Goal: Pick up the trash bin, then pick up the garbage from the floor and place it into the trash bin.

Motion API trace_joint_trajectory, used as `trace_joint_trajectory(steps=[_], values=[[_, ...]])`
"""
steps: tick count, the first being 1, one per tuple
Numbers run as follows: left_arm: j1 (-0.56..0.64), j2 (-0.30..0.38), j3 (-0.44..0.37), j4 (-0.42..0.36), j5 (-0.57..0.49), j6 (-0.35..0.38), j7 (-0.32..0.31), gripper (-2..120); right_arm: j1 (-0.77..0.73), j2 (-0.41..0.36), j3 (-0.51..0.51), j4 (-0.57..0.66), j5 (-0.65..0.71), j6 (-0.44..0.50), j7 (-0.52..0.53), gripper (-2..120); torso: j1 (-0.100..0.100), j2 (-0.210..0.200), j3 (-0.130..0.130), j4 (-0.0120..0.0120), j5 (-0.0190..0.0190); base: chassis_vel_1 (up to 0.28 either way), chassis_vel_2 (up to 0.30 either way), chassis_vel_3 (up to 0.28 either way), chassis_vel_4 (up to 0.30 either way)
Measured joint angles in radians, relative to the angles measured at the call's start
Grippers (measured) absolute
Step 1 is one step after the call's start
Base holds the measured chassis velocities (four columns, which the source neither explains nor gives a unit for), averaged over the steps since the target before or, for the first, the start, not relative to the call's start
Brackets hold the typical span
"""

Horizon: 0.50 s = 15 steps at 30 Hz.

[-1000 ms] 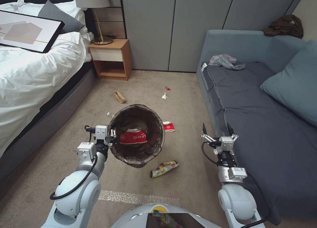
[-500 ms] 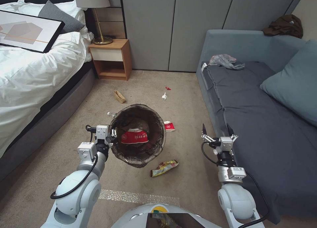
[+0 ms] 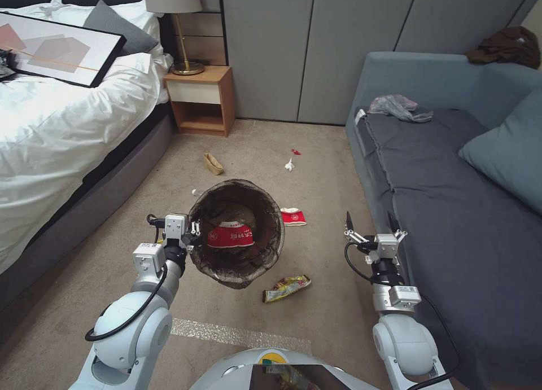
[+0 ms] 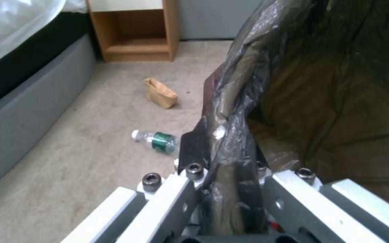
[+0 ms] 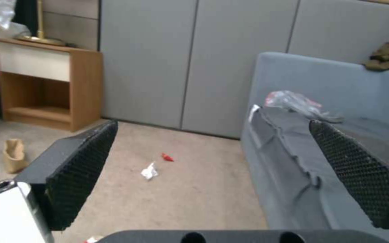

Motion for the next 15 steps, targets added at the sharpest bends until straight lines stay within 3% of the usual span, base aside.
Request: trace_joint_trajectory(steps=[15], values=[[0.008,0.005,-0.001,-0.005,0.01,-0.025,0.018,0,0.001,-0.003,-0.005,-0.002,0.0,-0.001,0.002,100,0.0,0.0,0.0,-0.0003,0.0,0.022,0.019,0.014,0.018]])
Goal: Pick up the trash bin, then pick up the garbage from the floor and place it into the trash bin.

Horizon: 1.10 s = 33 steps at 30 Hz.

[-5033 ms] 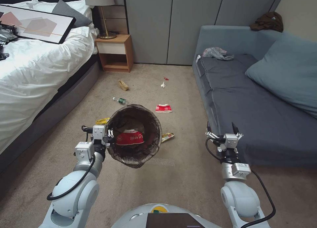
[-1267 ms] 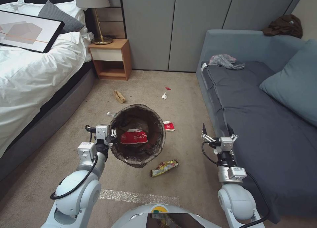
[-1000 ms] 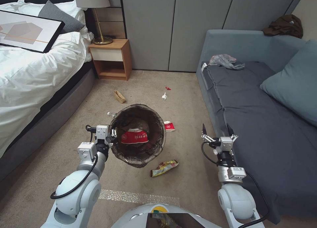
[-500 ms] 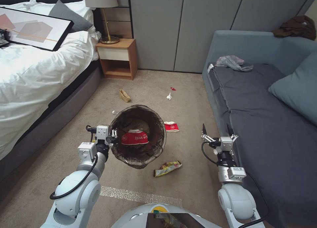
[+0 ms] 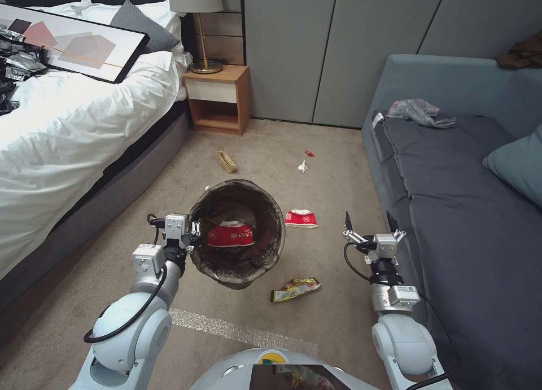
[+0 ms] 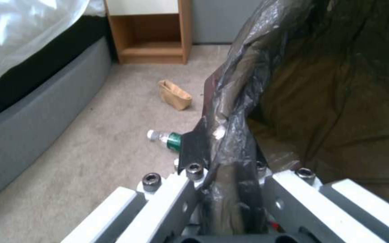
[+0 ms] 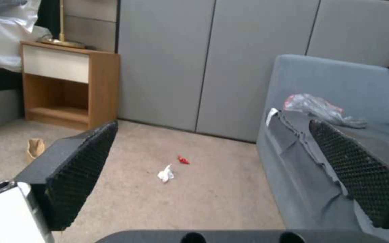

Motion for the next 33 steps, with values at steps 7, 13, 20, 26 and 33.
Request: trace_joint_trajectory(steps=[7,13,20,26,33], values=[[-0.002,0.0,-0.004,0.002,-0.011,-0.006,-0.011,0,-0.015,-0.034,-0.004,0.057,0.019,-0.084,0.025,100,0.0,0.0,0.0,-0.0001,0.0,0.0,0.0,0.0,0.0],[-0.002,-0.003,-0.006,0.007,-0.009,-0.001,-0.012,0,0.102,-0.243,-0.069,0.123,0.233,-0.508,0.081,100,0.0,0.0,0.0,0.0001,0.0003,0.0,0.0,0.0,0.0],[0.009,-0.011,-0.013,0.003,-0.01,0.013,-0.013,0,0.359,-0.596,-0.28,-0.112,0.579,-0.837,0.012,100,0.0,0.0,0.0,-0.0002,0.0001,0.0,0.0,0.0,0.0],[0.015,-0.028,-0.014,0.005,-0.01,0.022,-0.017,0,0.629,-0.617,-0.58,-0.329,0.593,-0.889,-0.049,100,0.0,0.0,0.0,0.0008,-0.0001,0.0,0.0,0.0,0.0],[0.012,-0.033,-0.023,0.01,-0.012,0.024,-0.017,0,0.74,-0.553,-0.81,-0.54,0.544,-0.885,-0.062,100,0.0,0.0,0.0,0.0002,0.0005,0.0,0.0,0.0,0.0]])
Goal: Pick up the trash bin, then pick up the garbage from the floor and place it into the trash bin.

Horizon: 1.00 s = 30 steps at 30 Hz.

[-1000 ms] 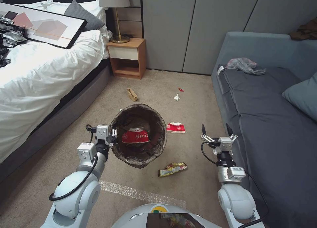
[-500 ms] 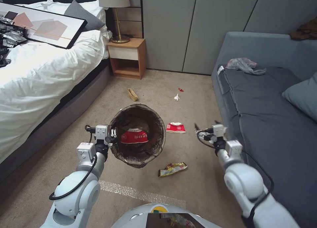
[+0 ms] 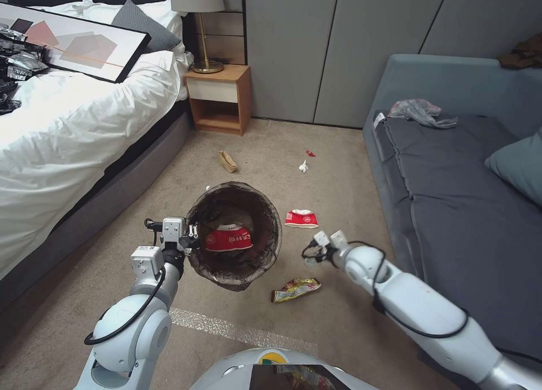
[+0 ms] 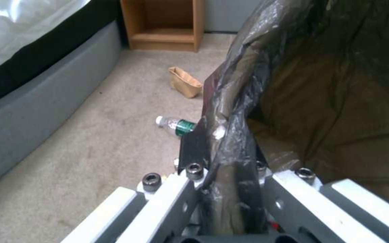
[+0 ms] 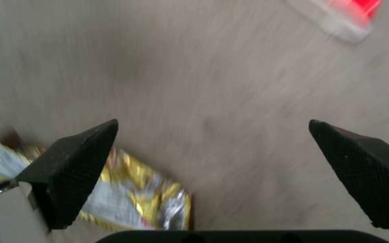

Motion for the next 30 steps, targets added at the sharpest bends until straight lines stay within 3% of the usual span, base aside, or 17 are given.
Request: trace_joint_trajectory(steps=[7,9,16,22,30], values=[[0.002,0.003,-0.01,0.006,-0.005,-0.001,0.002,0,-0.008,0.027,-0.037,-0.08,-0.051,0.041,-0.022,100,0.0,0.0,0.0,-0.0003,-0.0007,0.0,0.0,0.0,0.0],[0.004,0.003,-0.009,0.014,-0.004,-0.005,0.005,0,-0.031,0.038,-0.045,-0.111,-0.107,0.089,-0.06,100,0.0,0.0,0.0,-0.0002,-0.0006,0.0,0.0,0.0,0.0],[-0.012,-0.002,0.004,0.035,0.002,-0.009,0.012,0,-0.079,0.065,-0.099,-0.143,-0.217,0.175,-0.047,100,0.0,0.0,0.0,-0.0002,-0.0004,0.0,0.0,0.0,0.0],[-0.012,0.001,-0.001,0.037,0.005,-0.015,0.021,0,-0.079,0.056,-0.12,-0.09,-0.317,0.139,-0.065,100,0.0,0.0,0.0,0.0001,-0.0008,0.0,0.0,0.0,0.0],[-0.016,-0.001,0.002,0.04,0.005,-0.017,0.022,0,-0.048,0.062,-0.152,-0.135,-0.335,0.148,-0.084,100,0.0,0.0,0.0,0.0,-0.0005,0.0,0.0,0.0,0.0]])
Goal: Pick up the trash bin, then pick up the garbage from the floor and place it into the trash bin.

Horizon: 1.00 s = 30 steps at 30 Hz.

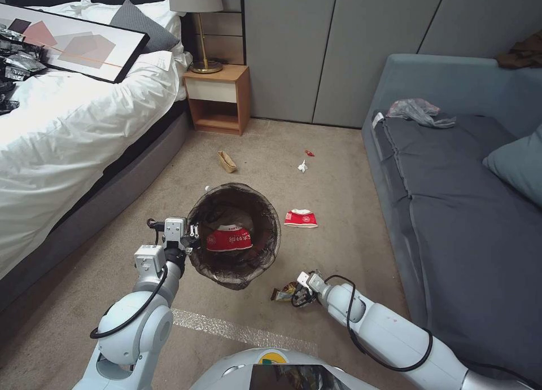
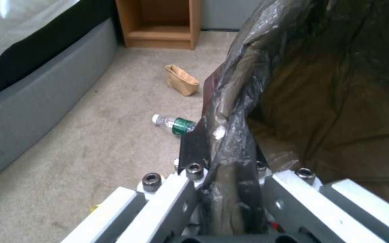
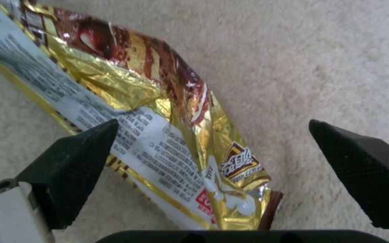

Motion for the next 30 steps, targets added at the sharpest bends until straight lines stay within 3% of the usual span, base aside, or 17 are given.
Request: trace_joint_trajectory(steps=[12,17,30], values=[[0.003,0.003,-0.008,-0.004,-0.004,-0.002,0.0,0,0.068,0.061,-0.045,-0.15,-0.022,0.064,-0.052,99,0.0,0.001,0.0,-0.0003,-0.0012,0.0,0.0,0.0,0.0],[0.004,0.005,-0.009,-0.004,-0.004,-0.002,0.001,0,0.068,0.057,-0.046,-0.146,-0.018,0.068,-0.049,99,0.0,0.0,0.0,0.0004,0.0002,0.0,0.0,0.0,0.0],[-0.009,0.005,-0.006,0.004,-0.005,-0.003,0.005,0,0.045,0.038,-0.025,-0.123,-0.012,0.078,-0.049,84,0.0,0.0,0.0,0.0002,0.0004,0.0,0.0,0.0,0.0]])
